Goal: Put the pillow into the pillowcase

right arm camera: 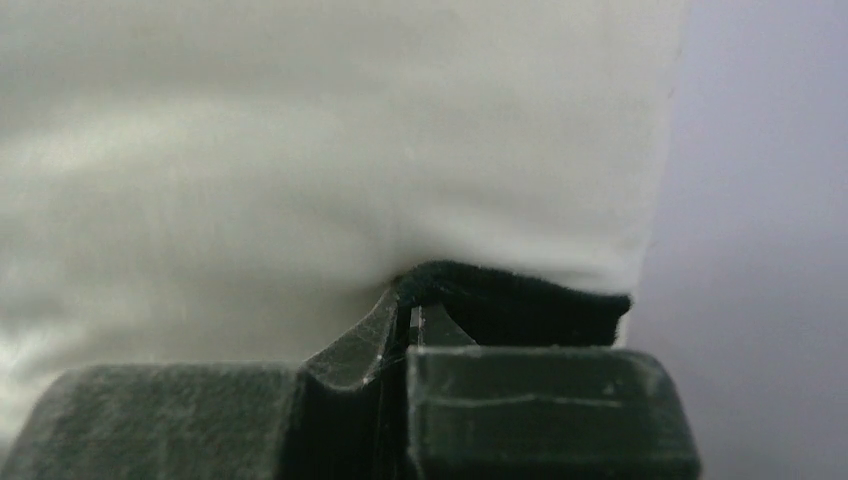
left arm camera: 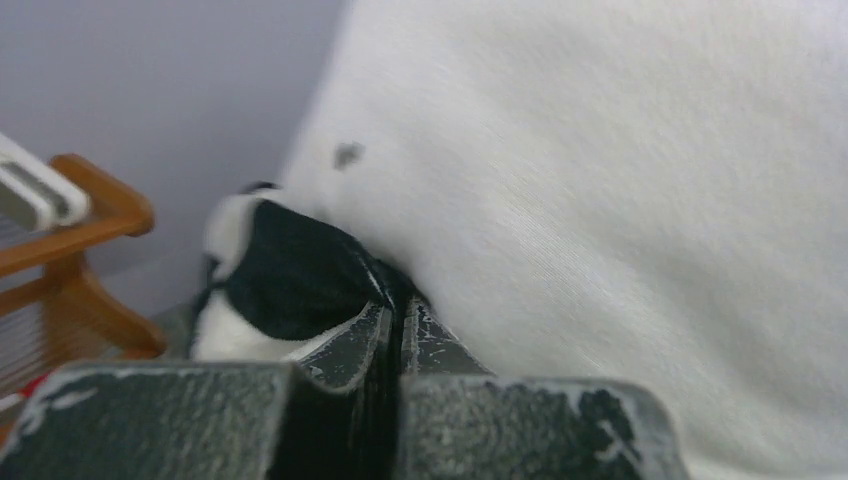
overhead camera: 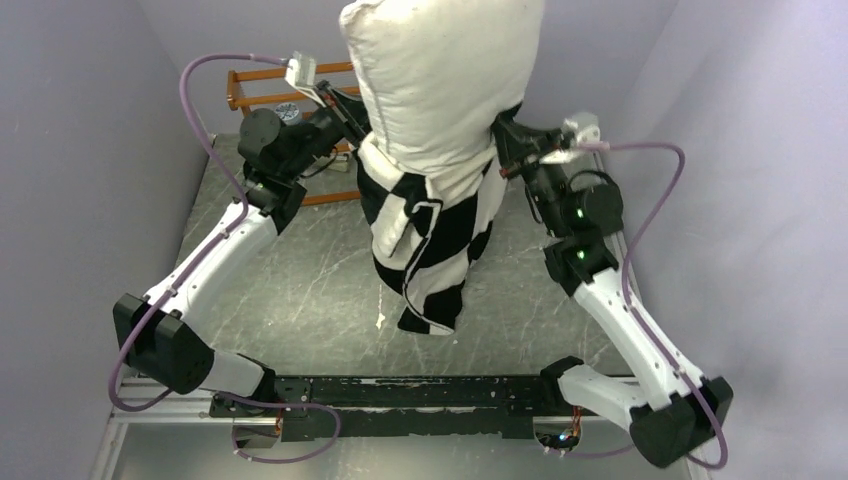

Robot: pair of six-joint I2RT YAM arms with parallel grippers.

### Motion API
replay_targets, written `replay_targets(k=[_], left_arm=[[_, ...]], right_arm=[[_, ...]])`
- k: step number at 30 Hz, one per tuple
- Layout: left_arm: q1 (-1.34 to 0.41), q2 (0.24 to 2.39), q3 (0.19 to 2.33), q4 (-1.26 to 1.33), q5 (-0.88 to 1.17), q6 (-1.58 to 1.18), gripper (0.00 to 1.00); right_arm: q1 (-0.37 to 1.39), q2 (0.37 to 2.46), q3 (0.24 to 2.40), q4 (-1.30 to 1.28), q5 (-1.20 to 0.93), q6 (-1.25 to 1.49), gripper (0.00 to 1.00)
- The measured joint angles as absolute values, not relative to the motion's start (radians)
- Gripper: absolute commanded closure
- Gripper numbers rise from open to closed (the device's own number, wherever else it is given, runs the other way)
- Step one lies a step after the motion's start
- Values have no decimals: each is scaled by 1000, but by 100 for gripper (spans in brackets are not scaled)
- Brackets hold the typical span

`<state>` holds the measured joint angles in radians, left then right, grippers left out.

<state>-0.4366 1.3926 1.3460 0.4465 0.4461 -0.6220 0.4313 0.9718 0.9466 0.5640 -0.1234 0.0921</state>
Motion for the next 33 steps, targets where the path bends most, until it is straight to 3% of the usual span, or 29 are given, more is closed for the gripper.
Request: replay_targets(k=[5, 8, 12, 17, 25, 28, 33], left_arm=[[-627, 1371, 1318, 485, 418, -534, 95], [-714, 1293, 1258, 494, 422, -447, 95], [-656, 1238, 1224, 537, 360, -426, 95], [-504, 1337, 1338, 554, 262, -494, 95], [-783, 1239, 1166, 640, 320, -397, 95], [-748, 1214, 1166, 636, 359, -361, 95], [-593, 1279, 1246, 664, 503, -358, 95]], right_arm=[[411, 1150, 1188, 437, -61, 67, 100], [392, 1122, 1180, 428, -107, 113, 100], [402, 999, 1014, 608, -165, 207, 100], [406, 1113, 1159, 633, -164, 218, 100], [383, 1180, 1127, 674, -205, 183, 100], [387, 1170, 1101, 708, -258, 183, 100], [389, 989, 867, 828, -285, 132, 100]])
